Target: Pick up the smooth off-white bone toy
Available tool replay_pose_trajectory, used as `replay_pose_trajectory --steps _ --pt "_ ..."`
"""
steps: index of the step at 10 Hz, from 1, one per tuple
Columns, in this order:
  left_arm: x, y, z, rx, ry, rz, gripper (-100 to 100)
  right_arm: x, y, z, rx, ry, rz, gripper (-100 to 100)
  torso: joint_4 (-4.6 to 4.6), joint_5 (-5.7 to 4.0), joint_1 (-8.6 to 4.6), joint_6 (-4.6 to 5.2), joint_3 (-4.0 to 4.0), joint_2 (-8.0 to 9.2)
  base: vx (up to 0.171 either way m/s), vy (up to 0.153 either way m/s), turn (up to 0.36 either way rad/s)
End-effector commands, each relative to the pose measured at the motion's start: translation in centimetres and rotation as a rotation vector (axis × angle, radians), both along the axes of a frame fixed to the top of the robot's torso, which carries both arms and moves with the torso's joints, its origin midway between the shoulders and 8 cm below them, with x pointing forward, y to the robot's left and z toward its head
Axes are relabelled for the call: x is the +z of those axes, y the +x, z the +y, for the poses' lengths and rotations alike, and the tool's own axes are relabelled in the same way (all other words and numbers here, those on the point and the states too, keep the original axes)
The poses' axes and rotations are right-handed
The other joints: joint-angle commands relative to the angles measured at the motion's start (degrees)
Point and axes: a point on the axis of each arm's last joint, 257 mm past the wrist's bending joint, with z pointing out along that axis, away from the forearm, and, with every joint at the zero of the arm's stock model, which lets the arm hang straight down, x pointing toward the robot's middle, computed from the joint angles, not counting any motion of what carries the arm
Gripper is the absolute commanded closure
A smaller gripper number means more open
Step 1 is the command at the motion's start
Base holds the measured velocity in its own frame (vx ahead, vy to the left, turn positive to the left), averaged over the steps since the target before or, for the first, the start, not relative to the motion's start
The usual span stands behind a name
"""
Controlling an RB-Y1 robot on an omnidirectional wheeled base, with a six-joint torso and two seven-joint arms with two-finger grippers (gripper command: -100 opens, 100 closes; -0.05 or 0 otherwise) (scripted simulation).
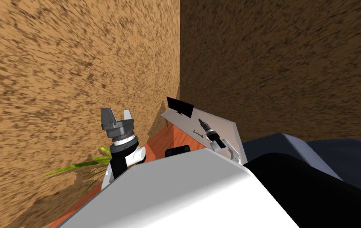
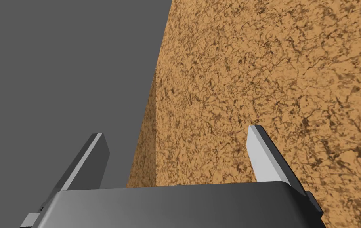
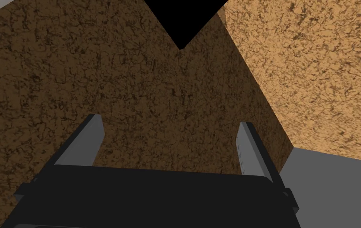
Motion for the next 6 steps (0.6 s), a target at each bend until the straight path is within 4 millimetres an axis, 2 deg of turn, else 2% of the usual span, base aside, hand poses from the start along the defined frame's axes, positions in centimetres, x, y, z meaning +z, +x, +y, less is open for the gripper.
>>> replay_pose_trajectory --steps 1,2,3,5,6 --pt "0.0 0.0 0.0 0.000 0.000 0.000 0 -2.8 -0.5 -0.9 -0.009 -0.068 0.080 -100 0.00 0.00 0.00 0.00 0.00 0.00 -0.018 -0.065 0.244" --pt "0.0 0.0 0.0 0.000 0.000 0.000 0 -5.0 -1.1 -1.6 -0.012 -0.115 0.145 -100 -0.01 0.00 0.00 -0.05 -0.01 -0.02 -0.031 -0.078 0.440" --pt "0.0 0.0 0.0 0.000 0.000 0.000 0 -5.2 -1.1 -1.6 -0.012 -0.124 0.148 -100 0.00 -0.01 -0.05 -0.07 -0.01 -0.01 -0.027 -0.061 0.133" --pt "0.0 0.0 0.0 0.000 0.000 0.000 0 -10.0 -2.8 -3.3 -0.013 -0.227 0.286 -100 -0.01 0.02 0.08 -0.04 -0.03 -0.04 -0.026 -0.043 0.321" --pt "0.0 0.0 0.0 0.000 0.000 0.000 0 -10.1 -2.9 -3.3 -0.012 -0.235 0.289 -100 -0.01 0.01 0.05 -0.05 -0.02 -0.03 -0.025 -0.048 0.176"
